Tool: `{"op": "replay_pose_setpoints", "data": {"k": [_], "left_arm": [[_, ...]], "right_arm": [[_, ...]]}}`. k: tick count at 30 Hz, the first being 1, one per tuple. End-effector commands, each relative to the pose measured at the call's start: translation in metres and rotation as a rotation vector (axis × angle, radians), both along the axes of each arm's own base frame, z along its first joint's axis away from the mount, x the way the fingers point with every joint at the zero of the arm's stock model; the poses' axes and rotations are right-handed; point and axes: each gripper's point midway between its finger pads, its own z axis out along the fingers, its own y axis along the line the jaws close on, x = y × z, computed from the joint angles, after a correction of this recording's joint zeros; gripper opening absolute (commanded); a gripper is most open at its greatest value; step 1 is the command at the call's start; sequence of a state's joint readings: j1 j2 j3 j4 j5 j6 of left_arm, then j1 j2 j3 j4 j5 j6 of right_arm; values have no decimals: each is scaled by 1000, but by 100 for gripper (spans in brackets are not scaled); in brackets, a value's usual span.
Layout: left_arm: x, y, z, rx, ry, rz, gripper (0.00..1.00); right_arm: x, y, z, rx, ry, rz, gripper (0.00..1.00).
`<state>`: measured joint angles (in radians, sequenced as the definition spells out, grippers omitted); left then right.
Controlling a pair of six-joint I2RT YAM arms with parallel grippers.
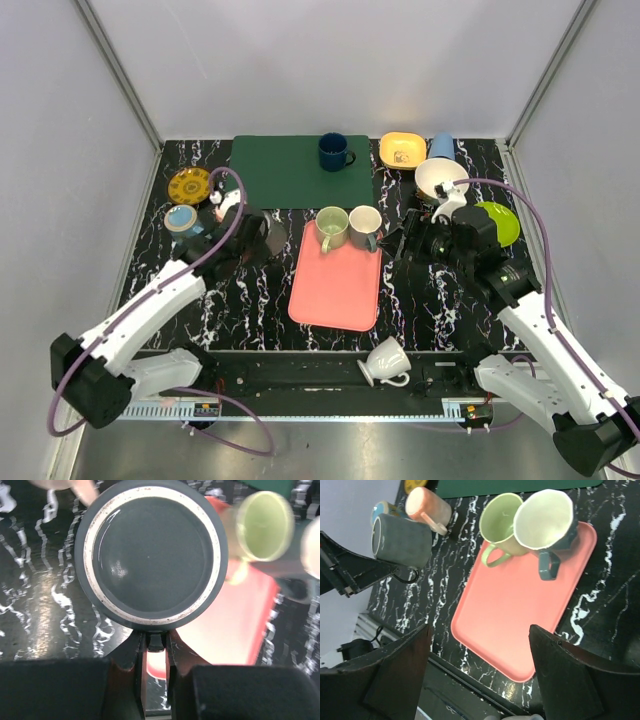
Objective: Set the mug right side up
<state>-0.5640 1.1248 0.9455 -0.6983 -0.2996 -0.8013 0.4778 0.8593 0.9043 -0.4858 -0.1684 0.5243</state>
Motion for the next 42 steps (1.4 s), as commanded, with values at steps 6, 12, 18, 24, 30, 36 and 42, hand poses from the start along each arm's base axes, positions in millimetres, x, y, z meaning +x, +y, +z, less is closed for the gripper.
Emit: {"op": "replay_pose_setpoints", "data": {"k": [6, 12, 18, 24, 30, 36, 42], "left_arm": [[-31, -43, 142, -275, -352, -172, 0], [-57, -67, 229, -671, -693, -334, 0], [-86, -94, 279, -944, -841, -534, 0], [-102, -119, 289, -1068, -828, -696, 0], [-108, -127, 286, -1090, -812, -756, 0], [-112, -130, 283, -1119, -797, -784, 0], [-117, -134, 277, -1133, -767, -819, 0]], "right_arm": [[-32, 48, 72, 340, -101, 266, 84], [-66, 73, 123, 664, -100, 505, 84], [-74, 88, 134, 726, -86, 636, 83], [-84, 109, 137, 667, -68, 747, 83], [-80, 112, 143, 671, -105, 762, 82], [-71, 119, 140, 679, -91, 773, 70], [-68, 123, 147, 692, -125, 796, 61]]}}
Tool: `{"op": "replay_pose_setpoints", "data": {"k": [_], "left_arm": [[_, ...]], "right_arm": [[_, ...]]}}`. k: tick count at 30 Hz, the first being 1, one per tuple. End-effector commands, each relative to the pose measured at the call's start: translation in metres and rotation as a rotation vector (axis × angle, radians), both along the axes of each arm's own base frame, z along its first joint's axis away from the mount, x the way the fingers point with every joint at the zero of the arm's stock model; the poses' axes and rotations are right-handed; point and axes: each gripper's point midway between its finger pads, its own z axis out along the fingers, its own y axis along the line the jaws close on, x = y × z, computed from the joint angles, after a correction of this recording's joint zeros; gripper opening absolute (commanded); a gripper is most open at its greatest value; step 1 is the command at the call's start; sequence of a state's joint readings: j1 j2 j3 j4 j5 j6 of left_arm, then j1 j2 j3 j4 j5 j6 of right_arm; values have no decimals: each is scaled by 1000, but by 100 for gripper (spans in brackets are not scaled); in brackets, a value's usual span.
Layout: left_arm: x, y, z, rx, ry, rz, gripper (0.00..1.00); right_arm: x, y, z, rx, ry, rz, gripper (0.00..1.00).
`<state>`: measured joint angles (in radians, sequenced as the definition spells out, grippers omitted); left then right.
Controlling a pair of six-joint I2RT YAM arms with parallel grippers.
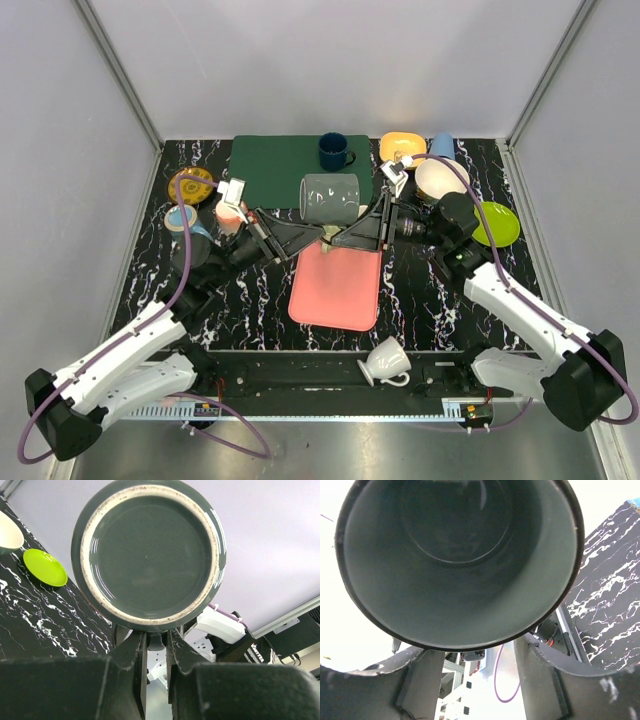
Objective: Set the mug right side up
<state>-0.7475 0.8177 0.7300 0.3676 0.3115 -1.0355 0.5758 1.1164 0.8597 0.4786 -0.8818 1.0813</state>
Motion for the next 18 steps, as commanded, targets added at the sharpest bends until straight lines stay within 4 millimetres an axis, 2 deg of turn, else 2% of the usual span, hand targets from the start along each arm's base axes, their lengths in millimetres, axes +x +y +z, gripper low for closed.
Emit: {"op": "replay_pose_setpoints", "data": {"k": [1, 8, 13, 18], "left_arm": [[-26, 7, 43, -127, -142, -82, 0], [-19, 1, 26, -87, -111, -72, 0], [-15, -8, 15, -58, -95, -81, 0], [-20, -17, 3, -33, -90, -107, 0]], "right_arm": [[-6, 1, 36, 78, -113, 31, 60], [-1, 5, 39, 89, -109, 33, 43], [7, 7, 41, 111, -89, -4, 42], [19, 7, 45, 148, -68, -62, 42]]}}
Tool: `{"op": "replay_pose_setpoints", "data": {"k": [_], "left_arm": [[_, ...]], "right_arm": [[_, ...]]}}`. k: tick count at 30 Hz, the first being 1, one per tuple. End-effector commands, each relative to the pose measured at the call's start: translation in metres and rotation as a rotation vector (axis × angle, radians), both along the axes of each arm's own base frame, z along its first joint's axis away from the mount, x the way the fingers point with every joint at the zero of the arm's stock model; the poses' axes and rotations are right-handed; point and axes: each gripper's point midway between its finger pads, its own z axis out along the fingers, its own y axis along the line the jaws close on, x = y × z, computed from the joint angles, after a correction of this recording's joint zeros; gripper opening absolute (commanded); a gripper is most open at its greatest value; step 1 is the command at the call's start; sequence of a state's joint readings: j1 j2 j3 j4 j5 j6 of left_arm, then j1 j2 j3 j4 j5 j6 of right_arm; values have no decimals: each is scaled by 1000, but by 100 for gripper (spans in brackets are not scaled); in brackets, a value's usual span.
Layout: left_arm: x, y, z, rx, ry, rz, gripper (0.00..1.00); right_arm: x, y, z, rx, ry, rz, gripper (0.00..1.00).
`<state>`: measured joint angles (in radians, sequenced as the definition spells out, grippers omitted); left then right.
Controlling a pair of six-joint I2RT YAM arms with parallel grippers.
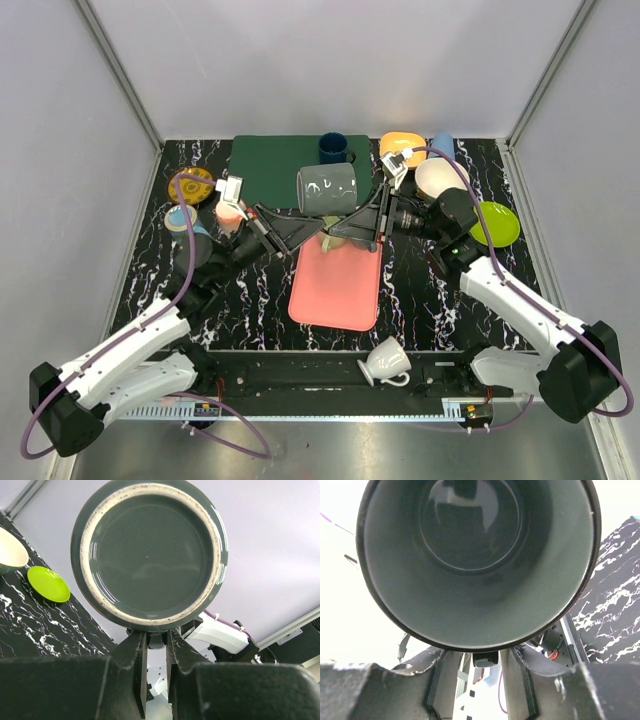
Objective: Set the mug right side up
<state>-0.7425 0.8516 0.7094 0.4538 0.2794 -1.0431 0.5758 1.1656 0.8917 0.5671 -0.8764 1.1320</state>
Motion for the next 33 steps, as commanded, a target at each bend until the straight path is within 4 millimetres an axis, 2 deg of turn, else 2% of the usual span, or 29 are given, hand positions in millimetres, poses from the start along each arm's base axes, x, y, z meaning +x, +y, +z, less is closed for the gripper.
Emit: {"op": "replay_pose_setpoints", "data": {"k": [1, 5, 8, 9, 10, 14, 15, 16, 18, 19, 21, 22, 25, 26, 28, 29, 31, 32, 33], "left_arm": [[-32, -16, 0, 6, -83, -145, 0], [-37, -21, -8, 21, -81, -167, 0], [-39, -22, -12, 26, -75, -177, 0], [-39, -22, -14, 29, -74, -176, 0], [-39, -22, -15, 30, -73, -178, 0], [-40, -19, -16, 43, -81, -170, 0], [-40, -19, -16, 50, -84, -163, 3], [-39, -18, -15, 61, -102, -148, 11], [-37, -10, -15, 73, -105, -107, 36], [-35, -8, -16, 83, -117, -87, 56], [-33, 1, -17, 97, -111, -38, 72], [-31, 4, -17, 106, -117, -18, 84], [-24, 15, -23, 137, -93, 50, 93], [-24, 20, -27, 152, -83, 64, 95], [-17, 31, -29, 181, -77, 131, 96], [-18, 38, -37, 216, -57, 154, 97], [-9, 54, -40, 254, -50, 251, 98], [-11, 64, -53, 300, -22, 273, 98], [-2, 76, -58, 322, 0, 353, 98]], "right_arm": [[13, 3, 31, 109, -45, -69, 41], [19, 6, 34, 143, -36, -68, 32], [20, 7, 34, 149, -28, -54, 20], [19, 8, 33, 147, -28, -50, 15], [19, 8, 32, 143, -28, -44, 0], [14, 7, 28, 115, -26, -29, 0], [14, 7, 26, 100, -51, -42, 0], [15, 6, 25, 86, -61, -53, 0], [12, 3, 23, 46, -83, -76, 0], [11, 2, 21, 33, -86, -81, 0], [9, -1, 20, -2, -98, -95, 0], [7, -2, 19, -12, -102, -96, 0], [4, -8, 12, -77, -133, -122, 0], [3, -12, 5, -124, -109, -143, 0], [7, -19, -7, -211, -168, -191, 0], [7, -26, -20, -290, -121, -229, 0], [13, -38, -36, -400, -168, -286, 0], [17, -49, -53, -502, -126, -343, 0], [20, -56, -62, -563, -153, -364, 0]]}}
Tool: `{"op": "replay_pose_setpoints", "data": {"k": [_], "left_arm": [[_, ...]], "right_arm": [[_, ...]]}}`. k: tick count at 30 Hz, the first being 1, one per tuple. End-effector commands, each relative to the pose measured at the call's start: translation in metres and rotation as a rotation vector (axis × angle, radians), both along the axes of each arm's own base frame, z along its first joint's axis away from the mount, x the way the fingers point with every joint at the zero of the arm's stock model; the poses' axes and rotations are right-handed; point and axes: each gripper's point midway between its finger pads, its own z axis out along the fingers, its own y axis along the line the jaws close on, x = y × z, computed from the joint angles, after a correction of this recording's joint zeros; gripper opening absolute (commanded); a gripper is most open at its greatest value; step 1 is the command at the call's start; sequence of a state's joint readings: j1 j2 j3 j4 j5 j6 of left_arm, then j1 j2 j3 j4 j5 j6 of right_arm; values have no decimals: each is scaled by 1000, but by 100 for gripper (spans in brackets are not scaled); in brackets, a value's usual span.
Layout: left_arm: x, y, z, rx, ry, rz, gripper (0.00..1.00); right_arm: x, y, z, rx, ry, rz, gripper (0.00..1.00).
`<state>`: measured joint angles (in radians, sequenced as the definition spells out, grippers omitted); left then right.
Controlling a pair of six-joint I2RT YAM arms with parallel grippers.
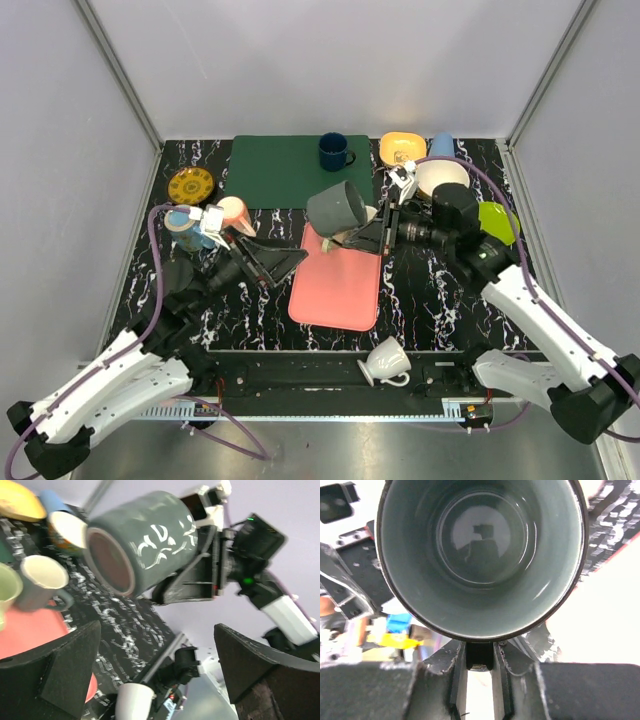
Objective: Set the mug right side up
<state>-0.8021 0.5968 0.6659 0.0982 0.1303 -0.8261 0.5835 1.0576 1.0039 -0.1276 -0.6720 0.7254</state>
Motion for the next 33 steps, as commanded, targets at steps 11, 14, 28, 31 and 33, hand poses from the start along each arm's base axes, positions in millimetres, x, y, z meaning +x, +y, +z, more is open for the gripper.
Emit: {"op": "replay_pose_setpoints", "data": {"k": [11, 14, 28, 31, 33], "left_arm": [[32, 116, -78, 247, 220, 585, 96], [29, 116, -84, 257, 234, 578, 95], [24, 133, -102, 271, 266, 628, 94], [23, 132, -107, 275, 278, 626, 94], [24, 131, -110, 280, 284, 624, 94]], "right_arm": [[7, -53, -120, -656, -77, -190, 0], [9, -46, -140, -715, -66, -182, 0], [38, -51, -228, -972, -22, -255, 0], [44, -54, -238, -993, -38, -286, 0], [46, -56, -240, -1004, -49, -303, 0]]}}
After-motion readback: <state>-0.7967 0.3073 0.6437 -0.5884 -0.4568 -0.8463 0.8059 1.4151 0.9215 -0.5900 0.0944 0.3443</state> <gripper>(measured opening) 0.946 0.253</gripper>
